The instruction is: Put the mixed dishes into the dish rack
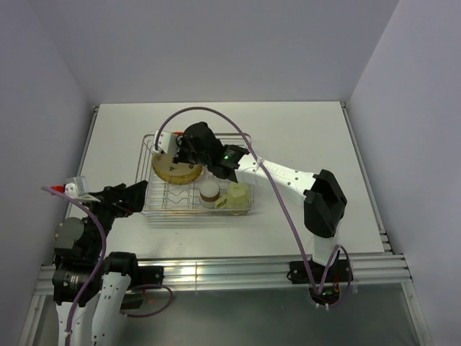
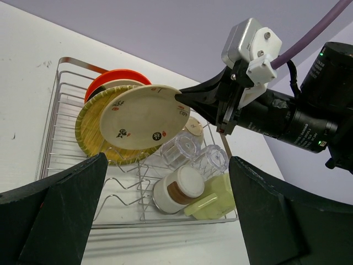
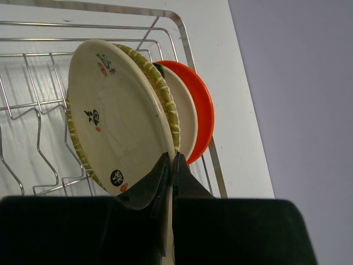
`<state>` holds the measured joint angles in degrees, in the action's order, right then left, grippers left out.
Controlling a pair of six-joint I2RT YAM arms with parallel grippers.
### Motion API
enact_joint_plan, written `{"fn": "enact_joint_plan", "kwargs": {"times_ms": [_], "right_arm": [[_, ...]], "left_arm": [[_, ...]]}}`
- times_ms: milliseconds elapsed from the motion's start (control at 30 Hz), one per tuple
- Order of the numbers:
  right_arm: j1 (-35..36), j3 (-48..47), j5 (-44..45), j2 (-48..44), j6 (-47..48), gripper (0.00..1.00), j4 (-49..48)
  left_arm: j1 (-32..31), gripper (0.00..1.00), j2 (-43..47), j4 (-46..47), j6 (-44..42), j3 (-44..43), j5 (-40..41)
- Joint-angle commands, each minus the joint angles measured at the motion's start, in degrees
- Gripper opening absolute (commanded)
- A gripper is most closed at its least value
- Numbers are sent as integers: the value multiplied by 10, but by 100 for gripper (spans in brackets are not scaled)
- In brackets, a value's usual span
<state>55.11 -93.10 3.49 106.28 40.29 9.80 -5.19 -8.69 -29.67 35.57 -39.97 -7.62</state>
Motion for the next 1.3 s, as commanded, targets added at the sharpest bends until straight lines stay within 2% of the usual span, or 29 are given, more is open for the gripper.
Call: {"fn": "enact_joint_plan", "kwargs": {"times_ms": [0,467,667,767,1000,1067,1167,1267], "right_arm": [[10,9,4,2,6,0,-50],[25,42,-6,24,-18,0,-63],[29,36,-5,47,-33,6,-67],[30,36,-3,53,-38,10,-66],[32,38,-1,49,-45,35,-65],[32,35,-3,46,-50,38,-59],[31,27,-2,31,-64,43,-47],[23,13,-8,-9,-86,52,-25]], "left_arm": [[0,99,7,6,-9,4,7],[0,99,8,7,-4,11,5],[0,99,7,5,-3,9,4],[0,99,8,3,-2,9,5],[0,99,9,7,2,13,3],[0,99,9,8,3,13,1],[0,99,6,10,4,10,0],[0,99,2,12,4,4,-2]]}}
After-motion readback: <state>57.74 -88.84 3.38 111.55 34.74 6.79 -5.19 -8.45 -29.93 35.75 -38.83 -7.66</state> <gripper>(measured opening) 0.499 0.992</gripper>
